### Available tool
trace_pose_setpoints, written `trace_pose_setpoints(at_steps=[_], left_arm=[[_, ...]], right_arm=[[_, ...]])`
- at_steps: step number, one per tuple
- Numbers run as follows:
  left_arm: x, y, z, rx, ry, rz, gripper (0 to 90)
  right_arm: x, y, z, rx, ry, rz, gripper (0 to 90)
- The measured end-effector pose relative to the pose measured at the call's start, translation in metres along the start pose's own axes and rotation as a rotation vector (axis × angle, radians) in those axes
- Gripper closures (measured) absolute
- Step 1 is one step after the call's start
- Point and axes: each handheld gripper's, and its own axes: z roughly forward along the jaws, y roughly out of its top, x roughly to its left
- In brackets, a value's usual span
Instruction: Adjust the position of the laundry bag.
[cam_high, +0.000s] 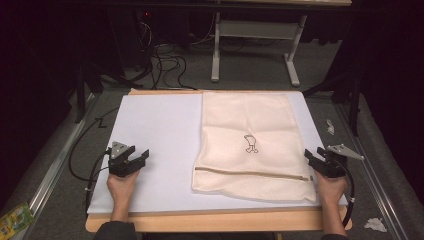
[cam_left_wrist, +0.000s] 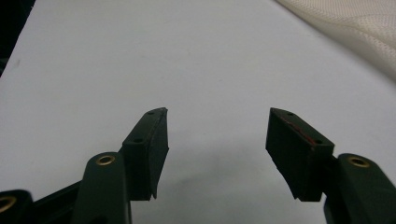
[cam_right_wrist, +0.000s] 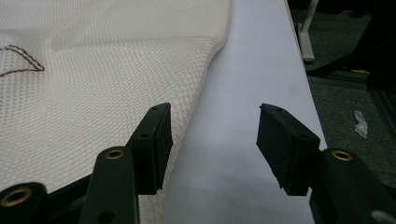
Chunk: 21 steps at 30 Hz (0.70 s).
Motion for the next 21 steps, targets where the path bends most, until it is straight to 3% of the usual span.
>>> trace_pose_setpoints(at_steps=[21], left_arm=[[-0.0006,0.0003,0.0002,0.005,-0.008,0.007,36.2]], right_arm=[[-0.0001,0.0000,0.0002,0.001,0.002,-0.002,44.9]])
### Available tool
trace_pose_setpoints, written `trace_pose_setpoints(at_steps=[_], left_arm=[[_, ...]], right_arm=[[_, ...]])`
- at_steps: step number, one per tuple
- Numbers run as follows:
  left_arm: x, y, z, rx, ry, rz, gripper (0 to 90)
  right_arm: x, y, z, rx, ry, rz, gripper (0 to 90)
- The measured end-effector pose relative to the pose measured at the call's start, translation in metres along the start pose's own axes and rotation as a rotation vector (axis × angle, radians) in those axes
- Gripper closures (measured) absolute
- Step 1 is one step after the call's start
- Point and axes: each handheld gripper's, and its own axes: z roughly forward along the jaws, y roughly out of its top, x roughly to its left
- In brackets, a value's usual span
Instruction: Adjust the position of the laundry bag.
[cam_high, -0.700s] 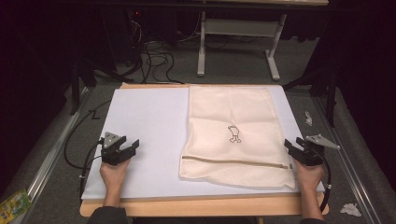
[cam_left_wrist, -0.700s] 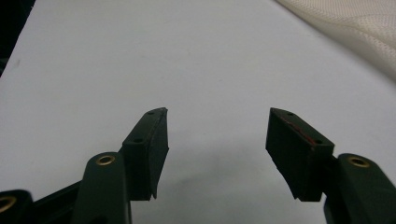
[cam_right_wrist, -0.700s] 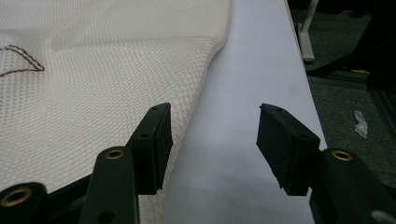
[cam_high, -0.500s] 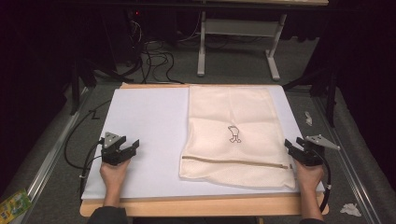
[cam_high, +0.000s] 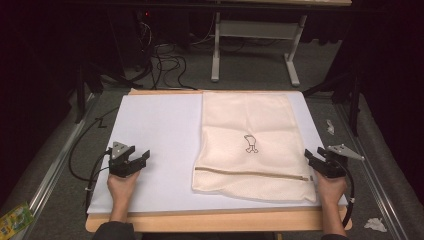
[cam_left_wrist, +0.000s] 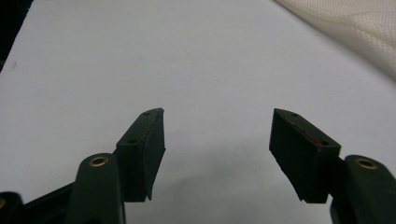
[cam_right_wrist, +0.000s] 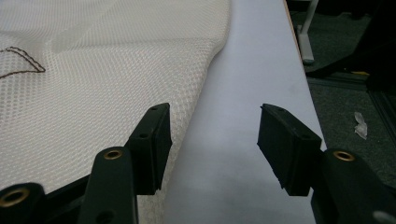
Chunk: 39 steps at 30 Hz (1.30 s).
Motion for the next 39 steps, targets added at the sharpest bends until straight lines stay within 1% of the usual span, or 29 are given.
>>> trace_pose_setpoints(at_steps=[6,8,10,14,21,25,28,31,32,34,36,37,38,39], left_arm=[[0.002,0.001,0.001,0.008,-0.010,-0.010,36.0],[0.002,0.001,0.001,0.013,-0.013,-0.015,34.6],[0.003,0.002,0.001,0.014,-0.015,-0.015,34.3],[0.002,0.002,0.002,0.018,-0.017,-0.010,34.2],[-0.001,0.004,0.002,0.017,-0.025,-0.002,33.9],[-0.004,0.005,0.002,0.021,-0.039,0.000,34.1],[-0.005,0.007,0.002,0.031,-0.044,-0.002,33.8],[-0.007,0.009,0.002,0.039,-0.063,-0.024,35.3],[-0.008,0.010,0.002,0.038,-0.067,-0.028,35.3],[-0.009,0.011,0.002,0.036,-0.071,-0.028,35.3],[-0.011,0.011,0.002,0.045,-0.080,-0.026,35.2],[-0.012,0.012,0.002,0.050,-0.084,-0.023,35.0],[-0.013,0.013,0.003,0.044,-0.084,-0.010,34.7],[-0.015,0.013,0.002,0.051,-0.091,-0.015,34.6]], right_arm=[[-0.001,0.001,0.001,0.009,0.007,0.014,44.9],[-0.003,0.001,0.001,0.014,0.014,0.021,44.9],[-0.004,0.001,0.001,0.010,0.008,0.024,44.2],[-0.005,0.002,0.001,0.011,-0.002,0.053,44.1],[-0.004,0.003,0.002,0.023,0.002,0.036,45.5],[-0.004,0.005,0.001,0.033,0.019,0.032,44.8],[-0.005,0.007,-0.002,0.035,0.024,0.038,44.4],[-0.005,0.008,-0.005,0.039,0.023,0.044,43.6],[-0.006,0.008,-0.006,0.039,0.020,0.038,43.0],[-0.006,0.008,-0.008,0.042,0.022,0.040,42.2],[-0.006,0.008,-0.010,0.046,0.026,0.028,42.5],[-0.006,0.009,-0.011,0.047,0.026,0.026,42.3],[-0.006,0.009,-0.012,0.048,0.029,0.028,42.2],[-0.006,0.009,-0.013,0.050,0.033,0.027,42.2]])
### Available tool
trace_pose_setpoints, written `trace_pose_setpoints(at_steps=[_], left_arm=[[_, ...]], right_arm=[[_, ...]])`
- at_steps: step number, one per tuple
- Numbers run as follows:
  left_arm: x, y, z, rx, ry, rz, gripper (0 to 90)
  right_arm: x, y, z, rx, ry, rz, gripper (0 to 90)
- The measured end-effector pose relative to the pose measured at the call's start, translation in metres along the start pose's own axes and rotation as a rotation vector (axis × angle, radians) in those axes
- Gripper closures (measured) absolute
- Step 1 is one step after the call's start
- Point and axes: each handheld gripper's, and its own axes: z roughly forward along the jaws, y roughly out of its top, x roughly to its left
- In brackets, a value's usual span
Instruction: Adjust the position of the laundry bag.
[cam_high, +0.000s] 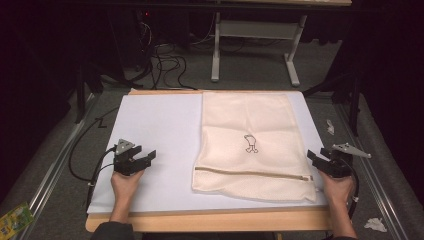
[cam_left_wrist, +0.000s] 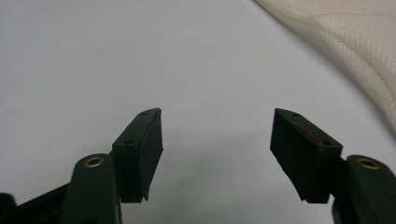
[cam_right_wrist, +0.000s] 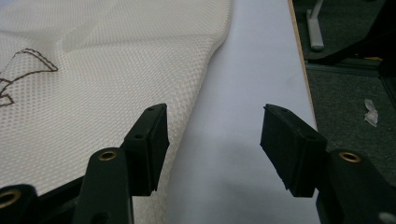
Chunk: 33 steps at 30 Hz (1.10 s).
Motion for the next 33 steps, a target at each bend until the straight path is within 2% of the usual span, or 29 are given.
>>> trace_pose_setpoints(at_steps=[4,10,17,26,33], left_arm=[[-0.004,0.003,0.000,0.000,-0.017,0.001,34.2],[-0.010,0.006,0.000,0.007,-0.033,0.003,34.0],[-0.022,0.012,0.001,0.017,-0.066,0.011,34.0],[-0.040,0.015,0.010,0.073,-0.099,0.034,33.9],[-0.055,0.022,0.014,0.087,-0.123,0.053,35.3]], right_arm=[[0.001,0.001,-0.004,0.023,0.006,-0.014,42.3],[0.002,0.001,-0.007,0.042,0.012,-0.007,43.2],[0.004,-0.001,-0.008,0.077,0.050,-0.001,46.7],[0.009,-0.003,-0.009,0.125,0.096,0.004,52.2],[0.011,-0.004,-0.008,0.148,0.096,0.001,51.3]])
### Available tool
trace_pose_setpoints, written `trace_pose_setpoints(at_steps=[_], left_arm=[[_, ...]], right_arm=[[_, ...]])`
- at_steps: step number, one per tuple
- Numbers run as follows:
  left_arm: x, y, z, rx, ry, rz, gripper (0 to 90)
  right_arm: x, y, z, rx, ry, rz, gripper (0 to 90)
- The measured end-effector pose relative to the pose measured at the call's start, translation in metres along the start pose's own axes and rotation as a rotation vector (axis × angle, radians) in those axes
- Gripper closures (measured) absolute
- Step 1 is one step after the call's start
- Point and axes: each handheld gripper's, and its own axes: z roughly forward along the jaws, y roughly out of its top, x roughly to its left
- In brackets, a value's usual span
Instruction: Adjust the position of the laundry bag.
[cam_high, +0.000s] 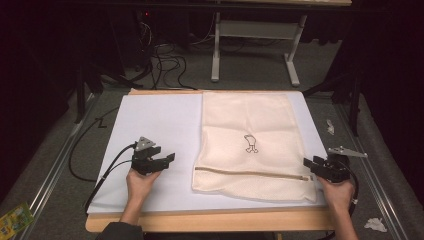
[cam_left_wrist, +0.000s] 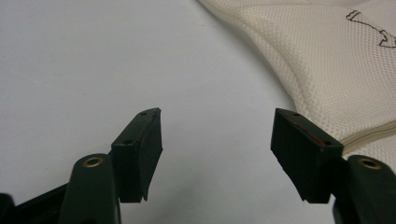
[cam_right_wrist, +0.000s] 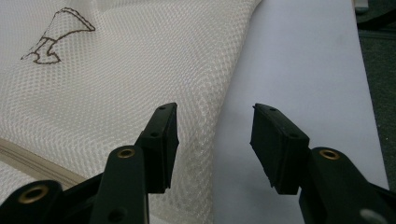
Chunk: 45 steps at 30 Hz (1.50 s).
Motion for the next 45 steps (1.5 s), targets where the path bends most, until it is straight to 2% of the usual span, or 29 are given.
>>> trace_pose_setpoints(at_steps=[6,9,17,21,24,29,33,40,45], left_arm=[[-0.016,0.007,0.012,0.039,-0.026,0.023,36.2],[-0.025,0.012,0.017,0.044,-0.051,0.035,36.3],[-0.045,0.021,0.035,0.073,-0.104,0.055,36.2],[-0.052,0.023,0.045,0.079,-0.135,0.035,36.0],[-0.056,0.023,0.052,0.091,-0.136,0.037,35.9],[-0.062,0.023,0.060,0.103,-0.146,0.039,36.0],[-0.065,0.023,0.064,0.108,-0.144,0.043,36.1],[-0.067,0.021,0.068,0.116,-0.142,0.029,36.2],[-0.068,0.022,0.070,0.113,-0.152,0.015,36.5]], right_arm=[[0.004,0.000,0.003,0.028,0.008,-0.008,46.1],[0.005,0.001,0.003,0.017,0.003,-0.010,46.1],[0.006,0.003,0.005,0.038,0.006,-0.004,46.3],[0.005,0.002,0.007,0.051,0.003,0.004,46.9],[0.005,0.002,0.008,0.059,0.007,0.008,48.5],[0.005,0.003,0.010,0.075,0.013,0.006,53.9],[0.006,0.004,0.012,0.090,0.023,-0.003,62.1],[0.008,0.005,0.014,0.112,0.039,-0.018,78.0],[0.008,0.006,0.014,0.118,0.043,-0.025,83.4]])
